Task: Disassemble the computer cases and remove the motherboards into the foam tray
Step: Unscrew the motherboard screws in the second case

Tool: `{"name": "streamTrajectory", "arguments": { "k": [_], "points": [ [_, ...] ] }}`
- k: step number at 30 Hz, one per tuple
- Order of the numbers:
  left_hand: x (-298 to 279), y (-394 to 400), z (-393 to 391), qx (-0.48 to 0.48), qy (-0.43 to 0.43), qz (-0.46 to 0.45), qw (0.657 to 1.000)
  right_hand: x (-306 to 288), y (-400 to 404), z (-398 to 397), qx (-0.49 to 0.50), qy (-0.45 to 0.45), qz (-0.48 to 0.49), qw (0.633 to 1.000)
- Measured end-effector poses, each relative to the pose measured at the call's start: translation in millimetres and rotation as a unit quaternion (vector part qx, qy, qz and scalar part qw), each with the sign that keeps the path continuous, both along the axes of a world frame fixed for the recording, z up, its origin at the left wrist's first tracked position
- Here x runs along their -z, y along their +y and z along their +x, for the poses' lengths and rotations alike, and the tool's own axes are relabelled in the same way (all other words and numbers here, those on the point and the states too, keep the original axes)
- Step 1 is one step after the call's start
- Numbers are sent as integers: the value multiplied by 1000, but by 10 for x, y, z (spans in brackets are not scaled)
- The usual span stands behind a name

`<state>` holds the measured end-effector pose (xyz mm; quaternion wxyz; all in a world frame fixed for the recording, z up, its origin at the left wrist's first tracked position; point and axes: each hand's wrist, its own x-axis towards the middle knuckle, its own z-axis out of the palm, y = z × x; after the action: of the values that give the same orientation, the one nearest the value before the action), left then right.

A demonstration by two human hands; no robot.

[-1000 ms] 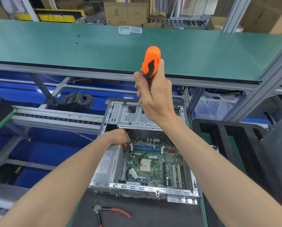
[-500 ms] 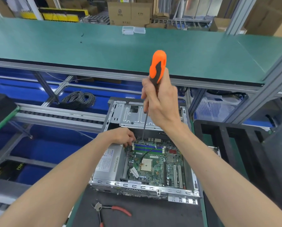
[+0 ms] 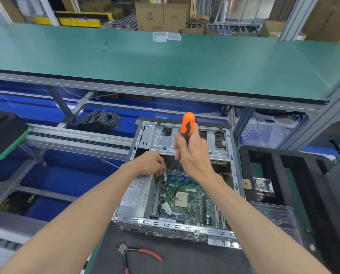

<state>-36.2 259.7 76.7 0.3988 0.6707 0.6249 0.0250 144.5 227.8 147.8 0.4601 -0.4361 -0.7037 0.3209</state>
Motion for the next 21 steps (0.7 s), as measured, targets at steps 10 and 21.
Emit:
{"name": "streamTrajectory", "arguments": {
  "k": [10,21],
  "points": [
    [-14,-31,52,32,-2,-18,999,-108,20,38,10,34,10,999],
    [27,-45,427,144,176,10,974,-448,99,24,26,62,41,997]
  ]
}}
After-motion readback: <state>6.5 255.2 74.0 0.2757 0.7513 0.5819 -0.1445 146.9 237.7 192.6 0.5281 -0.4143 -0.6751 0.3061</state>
